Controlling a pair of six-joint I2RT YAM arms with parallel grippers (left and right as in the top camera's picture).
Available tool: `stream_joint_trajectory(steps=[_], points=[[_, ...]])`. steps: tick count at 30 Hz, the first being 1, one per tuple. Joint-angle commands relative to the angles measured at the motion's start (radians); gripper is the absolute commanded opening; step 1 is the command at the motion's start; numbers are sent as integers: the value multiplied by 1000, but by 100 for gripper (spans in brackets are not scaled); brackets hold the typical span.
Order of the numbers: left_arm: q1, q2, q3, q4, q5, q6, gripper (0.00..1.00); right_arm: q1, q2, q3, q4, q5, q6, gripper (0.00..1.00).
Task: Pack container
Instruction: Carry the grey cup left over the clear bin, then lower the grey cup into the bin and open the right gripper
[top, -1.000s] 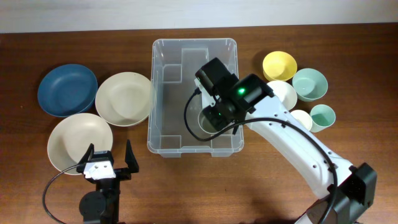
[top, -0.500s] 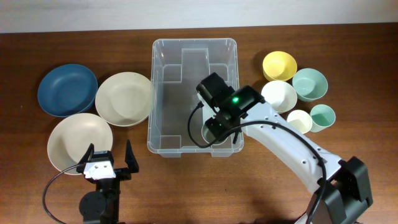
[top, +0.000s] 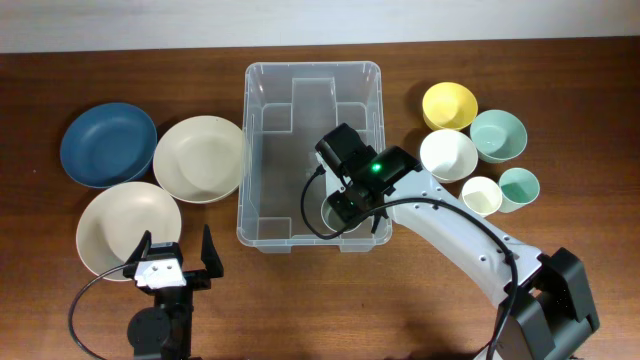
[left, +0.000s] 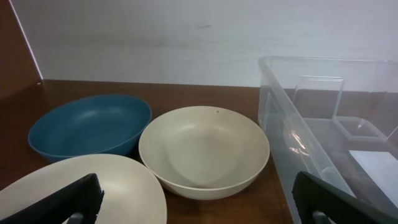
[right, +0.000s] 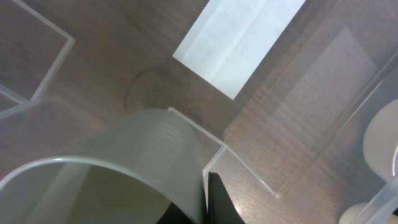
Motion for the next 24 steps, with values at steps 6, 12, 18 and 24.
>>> stream_joint_trajectory(steps=[6, 12, 18, 24], points=[[-6, -8, -8, 2, -7, 13, 100, 0, 11, -6, 0, 6, 5, 4], [-6, -8, -8, 2, -7, 13, 100, -21, 33, -6, -11, 5, 20, 4], [-6, -8, -8, 2, -7, 13, 100, -51, 36, -6, -15, 5, 20, 4], [-6, -8, -8, 2, -7, 13, 100, -62, 36, -6, -18, 5, 20, 4]])
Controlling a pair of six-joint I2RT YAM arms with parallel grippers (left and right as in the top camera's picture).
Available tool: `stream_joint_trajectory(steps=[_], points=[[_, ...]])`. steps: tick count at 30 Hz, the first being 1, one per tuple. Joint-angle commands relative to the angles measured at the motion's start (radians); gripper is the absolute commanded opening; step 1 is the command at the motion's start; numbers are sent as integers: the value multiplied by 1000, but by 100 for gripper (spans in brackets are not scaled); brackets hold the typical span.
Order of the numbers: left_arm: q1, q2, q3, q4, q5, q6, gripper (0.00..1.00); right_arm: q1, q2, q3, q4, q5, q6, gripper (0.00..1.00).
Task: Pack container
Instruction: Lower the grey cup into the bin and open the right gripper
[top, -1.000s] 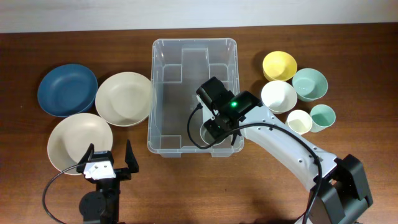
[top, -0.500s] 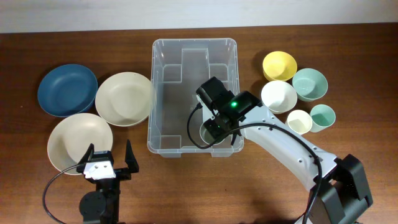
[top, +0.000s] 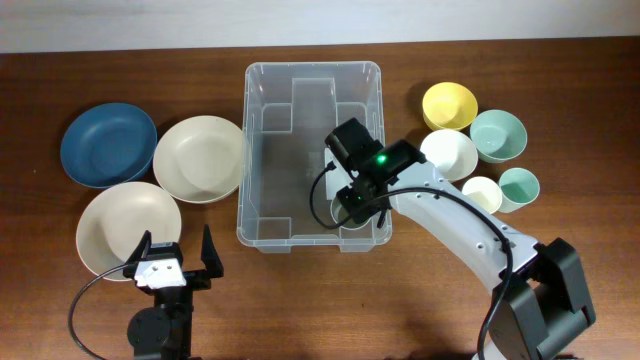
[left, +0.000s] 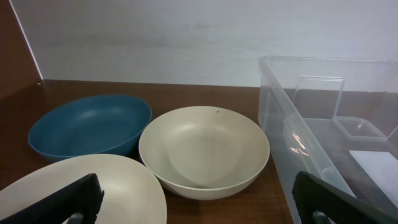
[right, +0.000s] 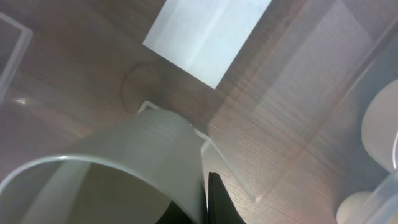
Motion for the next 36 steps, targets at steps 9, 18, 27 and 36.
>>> stream_joint_trajectory(steps=[9, 18, 27, 36], points=[[-6, -8, -8, 2, -7, 13, 100, -5, 4, -6, -21, 3, 13, 4], [-6, -8, -8, 2, -7, 13, 100, -5, 4, -6, -30, 0, 12, 4], [-6, -8, -8, 2, -7, 13, 100, -5, 4, -6, -30, -28, 13, 4], [-6, -8, -8, 2, -7, 13, 100, -5, 4, -6, -30, -30, 12, 28]])
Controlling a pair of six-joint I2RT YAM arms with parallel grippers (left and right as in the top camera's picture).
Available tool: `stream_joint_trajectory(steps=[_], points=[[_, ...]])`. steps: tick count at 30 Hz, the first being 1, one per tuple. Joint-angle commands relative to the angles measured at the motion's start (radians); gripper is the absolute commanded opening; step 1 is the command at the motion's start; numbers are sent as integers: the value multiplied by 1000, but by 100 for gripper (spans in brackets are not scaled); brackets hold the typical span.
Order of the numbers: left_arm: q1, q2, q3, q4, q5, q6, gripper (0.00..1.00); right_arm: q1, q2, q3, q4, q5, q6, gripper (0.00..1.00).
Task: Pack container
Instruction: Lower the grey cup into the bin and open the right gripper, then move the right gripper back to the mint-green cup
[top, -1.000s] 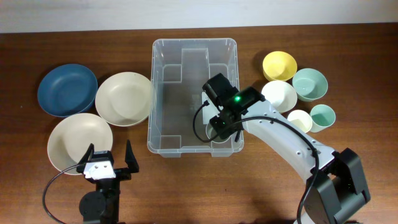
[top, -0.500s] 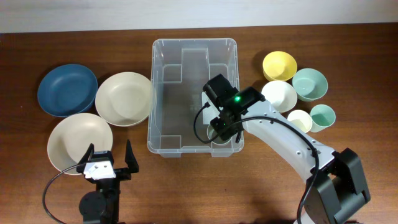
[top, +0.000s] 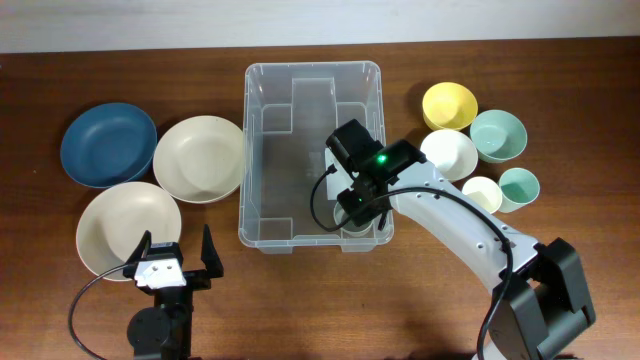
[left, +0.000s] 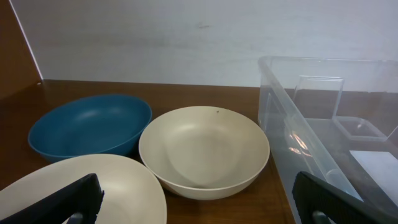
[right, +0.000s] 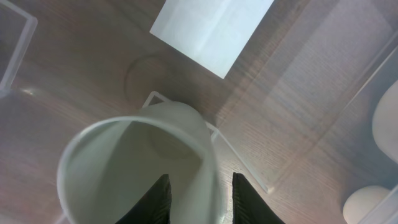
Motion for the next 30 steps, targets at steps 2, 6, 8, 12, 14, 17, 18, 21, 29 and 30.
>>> stream_joint_trajectory(steps=[2, 6, 8, 12, 14, 17, 18, 21, 29, 30], points=[[-6, -8, -8, 2, -7, 13, 100, -4, 4, -5, 0, -6, 8, 28], [-6, -8, -8, 2, -7, 13, 100, -4, 4, -5, 17, -6, 8, 30], [-6, -8, -8, 2, -7, 13, 100, -4, 3, -2, 36, -5, 8, 32], [-6, -8, -8, 2, -7, 13, 100, -4, 3, 37, 65, 14, 4, 33], [-6, -8, -8, 2, -7, 13, 100, -4, 3, 79, 68, 37, -4, 33], [-6, -8, -8, 2, -7, 13, 100, -4, 3, 163, 53, 111, -4, 33], [-6, -8, -8, 2, -7, 13, 100, -4, 3, 196, 40, 146, -3, 33], [-6, -8, -8, 2, -7, 13, 100, -13, 2, 311, -34, 270, 71, 33], [-6, -8, -8, 2, -7, 13, 100, -199, -14, 551, -307, 382, 215, 33], [-6, -8, -8, 2, -7, 13, 100, -240, -20, 554, -321, 374, 216, 33]])
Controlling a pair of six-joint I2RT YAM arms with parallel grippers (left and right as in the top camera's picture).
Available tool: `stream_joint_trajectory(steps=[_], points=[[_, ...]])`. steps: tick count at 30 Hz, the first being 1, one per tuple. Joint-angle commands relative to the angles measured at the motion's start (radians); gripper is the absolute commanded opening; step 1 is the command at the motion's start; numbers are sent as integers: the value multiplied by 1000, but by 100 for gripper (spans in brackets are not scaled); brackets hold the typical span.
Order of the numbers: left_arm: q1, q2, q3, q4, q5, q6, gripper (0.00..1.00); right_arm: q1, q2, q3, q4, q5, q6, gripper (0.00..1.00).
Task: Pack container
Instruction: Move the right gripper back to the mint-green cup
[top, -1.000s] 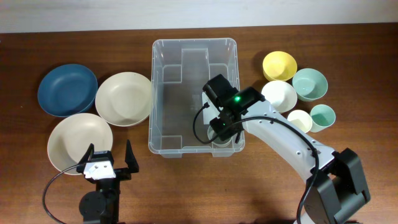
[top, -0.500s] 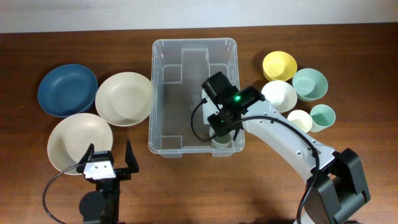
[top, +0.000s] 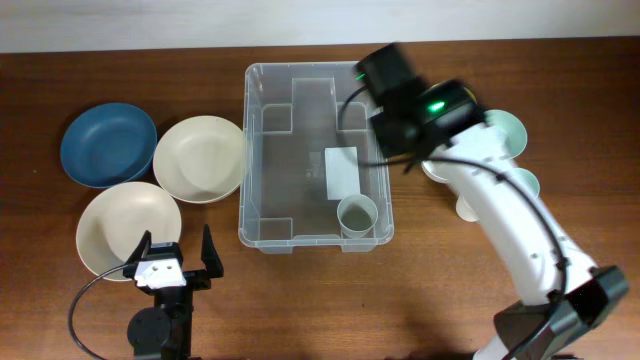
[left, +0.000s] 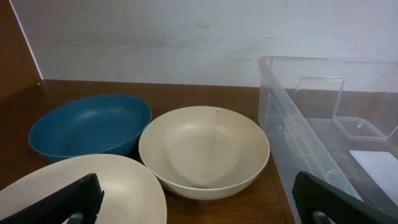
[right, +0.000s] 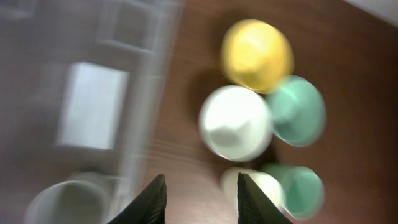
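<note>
The clear plastic container (top: 262, 130) sits mid-table. A pale grey cup (top: 357, 214) stands upright inside it at the front right corner, and shows blurred in the right wrist view as the cup (right: 62, 202). My right gripper (right: 200, 193) is open and empty, raised over the table just right of the container's right wall. Below it are the yellow bowl (right: 257, 53), white bowl (right: 236, 121), green bowl (right: 298, 111), cream cup (right: 252, 186) and green cup (right: 300, 186). My left gripper (top: 170, 262) rests open at the front left, holding nothing.
A blue bowl (top: 108, 145), a cream bowl (top: 200, 158) and a larger cream bowl (top: 120, 228) lie left of the container. The right arm (top: 490, 200) crosses over the small bowls in the overhead view. A white label (top: 341, 171) lies on the container floor.
My right gripper was open around the grey cup in the container's front right corner. It is now raised outside the right wall over the small bowls, and the cup stands alone.
My right gripper held the grey cup low inside the container near its front. Then it was nearer the front right corner, still shut on the cup. Then its jaws stood open with the cup on the floor. Now the gripper is outside; the left arm stayed still.
</note>
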Motion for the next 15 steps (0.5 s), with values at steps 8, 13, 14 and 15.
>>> stream_joint_trajectory(steps=[8, 13, 14, 15], points=[[-6, -8, -8, 2, -7, 13, 100, -475, -24, 20, -52, -112, 72, 33], [-6, -8, -8, 2, -7, 13, 100, -661, -6, 9, -49, -203, 71, 34], [-6, -8, -8, 2, -7, 13, 100, -689, -1, 7, -49, -226, 71, 34], [-6, -8, -8, 2, -7, 13, 100, -717, 5, 2, -48, -240, 69, 33]])
